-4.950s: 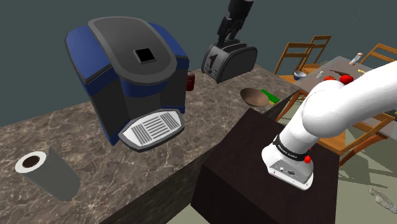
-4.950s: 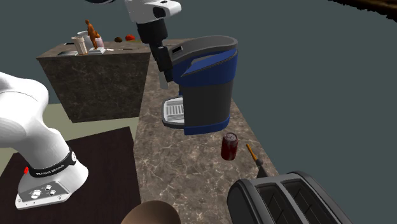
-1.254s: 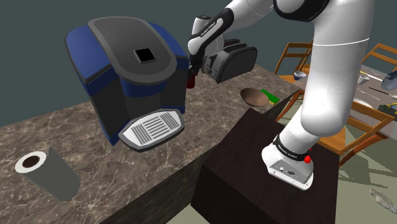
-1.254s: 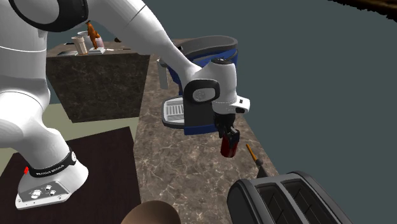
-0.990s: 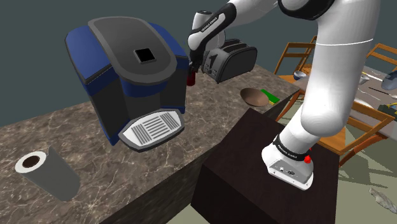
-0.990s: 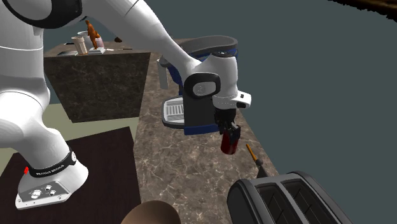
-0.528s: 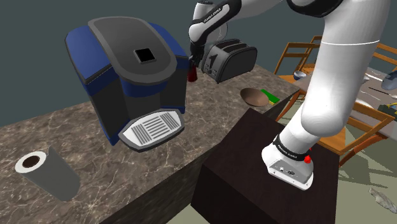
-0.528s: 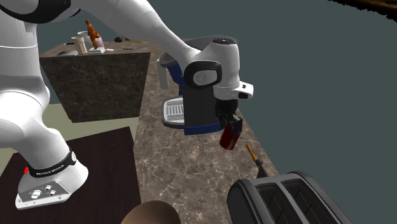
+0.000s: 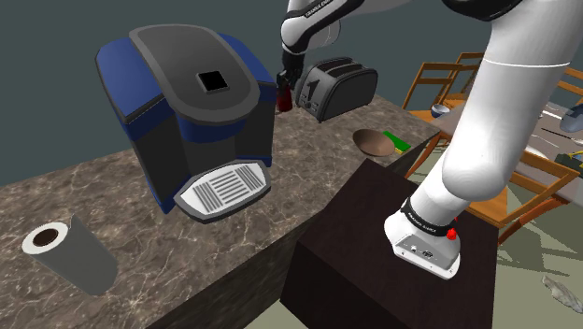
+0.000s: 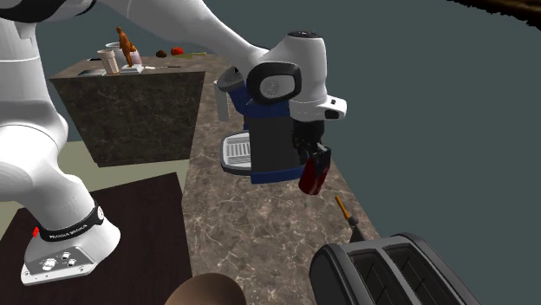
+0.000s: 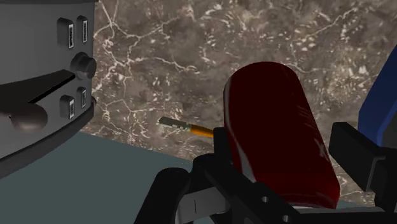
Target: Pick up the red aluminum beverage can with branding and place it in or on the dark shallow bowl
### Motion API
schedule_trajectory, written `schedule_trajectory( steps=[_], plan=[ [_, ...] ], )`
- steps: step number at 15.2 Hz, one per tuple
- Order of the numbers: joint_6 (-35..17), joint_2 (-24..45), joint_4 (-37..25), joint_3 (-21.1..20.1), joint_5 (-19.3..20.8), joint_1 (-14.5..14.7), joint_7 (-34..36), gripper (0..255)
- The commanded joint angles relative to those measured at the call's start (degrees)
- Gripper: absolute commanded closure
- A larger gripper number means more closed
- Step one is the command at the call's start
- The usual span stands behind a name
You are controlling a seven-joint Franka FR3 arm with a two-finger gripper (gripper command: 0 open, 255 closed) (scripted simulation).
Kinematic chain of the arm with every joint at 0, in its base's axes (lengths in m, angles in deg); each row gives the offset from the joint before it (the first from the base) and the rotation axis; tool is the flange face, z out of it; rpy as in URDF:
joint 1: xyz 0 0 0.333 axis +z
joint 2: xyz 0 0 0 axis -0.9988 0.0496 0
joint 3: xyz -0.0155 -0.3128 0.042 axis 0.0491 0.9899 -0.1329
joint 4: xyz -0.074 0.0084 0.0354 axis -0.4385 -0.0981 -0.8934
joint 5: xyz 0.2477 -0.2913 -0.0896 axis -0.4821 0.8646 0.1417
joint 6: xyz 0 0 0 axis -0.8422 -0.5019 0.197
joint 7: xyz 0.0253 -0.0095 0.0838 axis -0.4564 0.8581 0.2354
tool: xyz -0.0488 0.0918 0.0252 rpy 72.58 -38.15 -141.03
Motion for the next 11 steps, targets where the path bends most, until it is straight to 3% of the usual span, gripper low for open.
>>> schedule_trajectory(
  steps=[1, 11],
  plan=[
    [-0.9, -2.5, 3.3, 0.5, 0.2, -0.6, -1.1, 255],
    [-4.6, -18.2, 22.2, 5.1, 2.8, -5.4, -8.9, 255]
  ],
)
